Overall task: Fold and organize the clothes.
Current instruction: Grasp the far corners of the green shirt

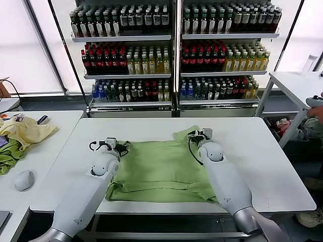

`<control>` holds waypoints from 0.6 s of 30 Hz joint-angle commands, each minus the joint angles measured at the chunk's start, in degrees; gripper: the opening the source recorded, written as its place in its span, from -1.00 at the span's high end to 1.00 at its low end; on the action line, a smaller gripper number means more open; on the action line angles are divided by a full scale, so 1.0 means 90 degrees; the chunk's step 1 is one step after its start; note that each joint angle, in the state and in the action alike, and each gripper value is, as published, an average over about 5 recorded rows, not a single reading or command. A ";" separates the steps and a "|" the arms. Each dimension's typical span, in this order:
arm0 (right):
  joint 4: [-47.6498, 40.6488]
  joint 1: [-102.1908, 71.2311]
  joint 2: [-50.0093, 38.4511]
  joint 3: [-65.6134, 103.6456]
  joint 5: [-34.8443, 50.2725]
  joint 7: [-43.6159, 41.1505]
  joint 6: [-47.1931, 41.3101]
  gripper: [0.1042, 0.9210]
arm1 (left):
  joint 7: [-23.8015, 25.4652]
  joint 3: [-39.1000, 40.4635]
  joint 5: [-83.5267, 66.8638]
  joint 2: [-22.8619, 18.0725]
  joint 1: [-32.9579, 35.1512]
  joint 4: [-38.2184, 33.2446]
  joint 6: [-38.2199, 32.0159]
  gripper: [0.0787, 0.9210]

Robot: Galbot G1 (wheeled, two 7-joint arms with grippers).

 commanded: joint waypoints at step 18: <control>0.1354 -0.0686 -0.0560 -0.0214 0.0204 -0.0143 0.0401 0.60 | 0.0068 -0.0360 -0.0823 0.0516 0.0825 -0.1287 -0.0657 0.97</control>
